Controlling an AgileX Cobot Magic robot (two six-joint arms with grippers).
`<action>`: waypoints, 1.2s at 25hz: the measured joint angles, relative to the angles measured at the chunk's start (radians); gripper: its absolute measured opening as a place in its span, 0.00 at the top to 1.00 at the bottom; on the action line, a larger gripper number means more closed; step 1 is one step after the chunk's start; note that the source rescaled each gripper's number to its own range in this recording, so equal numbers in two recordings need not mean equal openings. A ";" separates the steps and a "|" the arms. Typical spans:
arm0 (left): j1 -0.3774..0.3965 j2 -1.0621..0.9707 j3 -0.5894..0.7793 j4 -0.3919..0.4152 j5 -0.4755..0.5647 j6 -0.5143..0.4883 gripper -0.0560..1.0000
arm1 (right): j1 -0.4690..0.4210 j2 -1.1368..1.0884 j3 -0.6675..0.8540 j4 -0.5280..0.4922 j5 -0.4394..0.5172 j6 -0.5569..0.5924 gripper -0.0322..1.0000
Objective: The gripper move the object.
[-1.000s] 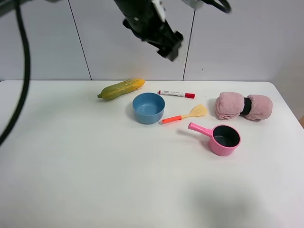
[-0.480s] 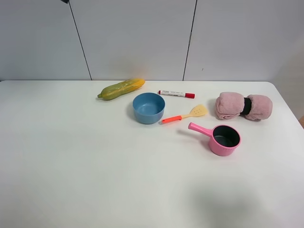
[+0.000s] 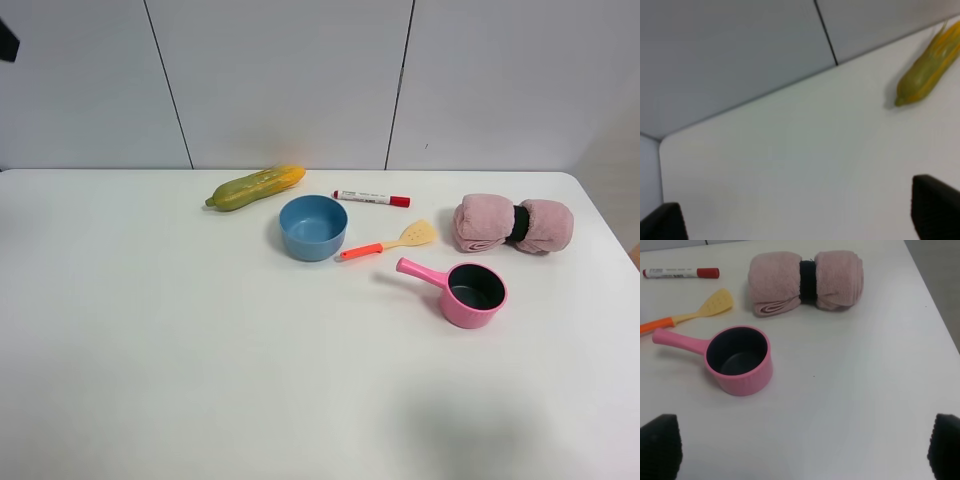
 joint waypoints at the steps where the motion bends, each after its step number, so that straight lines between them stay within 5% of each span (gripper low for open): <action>1: 0.018 -0.048 0.062 -0.009 -0.018 -0.001 0.00 | 0.000 0.000 0.000 0.000 0.000 0.000 0.00; 6: 0.134 -0.290 0.318 -0.041 -0.146 -0.025 0.00 | 0.000 0.000 0.000 0.000 0.000 0.000 0.00; 11: 0.259 -0.449 0.457 -0.051 -0.141 -0.027 0.00 | 0.000 0.000 0.000 0.000 0.000 0.000 0.00; 19: 0.273 -0.809 0.672 -0.255 -0.093 -0.030 0.00 | 0.000 0.000 0.000 0.000 0.000 0.000 0.00; 30: 0.273 -1.175 0.719 -0.244 0.033 -0.029 0.00 | 0.000 0.000 0.000 0.000 0.000 0.000 0.00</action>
